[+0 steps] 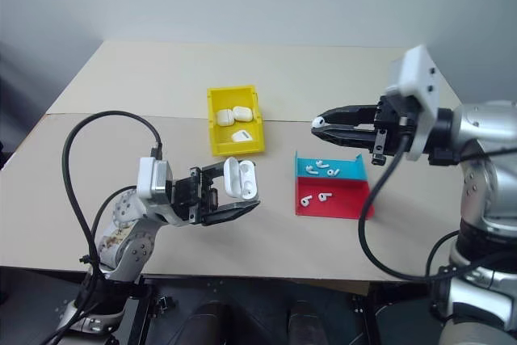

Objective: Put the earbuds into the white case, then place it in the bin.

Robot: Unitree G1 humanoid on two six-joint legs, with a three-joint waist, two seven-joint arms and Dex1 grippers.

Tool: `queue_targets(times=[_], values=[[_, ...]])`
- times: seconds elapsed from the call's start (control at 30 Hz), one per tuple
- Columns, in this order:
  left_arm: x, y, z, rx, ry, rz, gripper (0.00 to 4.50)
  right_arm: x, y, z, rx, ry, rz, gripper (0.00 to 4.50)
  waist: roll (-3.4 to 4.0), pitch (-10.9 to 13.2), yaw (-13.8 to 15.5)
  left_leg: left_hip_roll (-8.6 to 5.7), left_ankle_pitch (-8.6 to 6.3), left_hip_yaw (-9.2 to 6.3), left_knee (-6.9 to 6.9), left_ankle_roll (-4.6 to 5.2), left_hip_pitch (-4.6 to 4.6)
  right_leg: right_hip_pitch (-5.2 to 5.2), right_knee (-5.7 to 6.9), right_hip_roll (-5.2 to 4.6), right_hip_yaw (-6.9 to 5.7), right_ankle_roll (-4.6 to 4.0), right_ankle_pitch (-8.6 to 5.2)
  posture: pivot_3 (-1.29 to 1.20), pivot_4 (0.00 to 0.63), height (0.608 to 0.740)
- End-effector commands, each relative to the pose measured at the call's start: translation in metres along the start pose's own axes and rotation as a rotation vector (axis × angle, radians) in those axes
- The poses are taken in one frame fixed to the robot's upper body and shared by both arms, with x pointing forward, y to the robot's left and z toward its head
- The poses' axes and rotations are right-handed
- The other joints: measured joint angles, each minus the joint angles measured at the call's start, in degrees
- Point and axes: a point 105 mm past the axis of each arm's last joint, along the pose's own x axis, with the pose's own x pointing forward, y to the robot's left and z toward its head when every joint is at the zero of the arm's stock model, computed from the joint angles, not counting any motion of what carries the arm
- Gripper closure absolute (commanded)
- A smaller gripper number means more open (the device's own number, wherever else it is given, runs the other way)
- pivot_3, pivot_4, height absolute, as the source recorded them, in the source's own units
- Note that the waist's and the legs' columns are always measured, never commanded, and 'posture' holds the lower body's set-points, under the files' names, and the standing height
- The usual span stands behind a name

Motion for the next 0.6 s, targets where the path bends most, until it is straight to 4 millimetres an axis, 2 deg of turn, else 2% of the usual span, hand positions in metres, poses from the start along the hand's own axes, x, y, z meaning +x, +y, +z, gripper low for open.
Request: queue_targets(times=[0.03, 0.17, 0.3, 0.6], values=[[0.008, 0.0, 0.01, -0.018, -0.03, -0.059, 1.73, 0.0, 0.018, 0.03, -0.066, -0.257, -0.001, 3.25, 0.01, 0.0, -0.2, 0.0, 0.0, 0.0, -0.01, 0.0, 0.01, 0.0, 0.01, 0.0, 0.01, 0.0, 0.0, 0.0, 0.15, 0.74], [0.014, 0.002, 0.013, -0.028, -0.032, -0.118, 1.73, 0.012, 0.042, 0.024, -0.108, -0.374, 0.078, 3.25, 0.02, 0.0, -0.2, 0.01, 0.0, -0.02, -0.04, 0.0, 0.01, -0.02, 0.0, 0.02, -0.01, 0.01, -0.01, 0.0, 0.15, 0.74], [0.017, 0.004, 0.014, -0.029, -0.026, -0.132, 1.73, 0.023, 0.046, 0.021, -0.11, -0.43, 0.113, 3.25, 0.03, 0.0, -0.4, 0.0, 0.0, 0.0, -0.04, 0.0, 0.02, -0.03, 0.01, 0.02, 0.01, 0.01, -0.01, 0.0, 0.15, 0.74], [0.018, 0.002, 0.013, -0.046, 0.001, -0.122, 1.73, 0.032, 0.054, 0.006, -0.109, -0.47, 0.207, 3.25, 0.02, 0.0, -0.2, 0.01, 0.0, -0.01, -0.04, 0.0, 0.01, -0.02, -0.01, 0.02, 0.0, 0.01, -0.01, 0.0, 0.15, 0.74]])
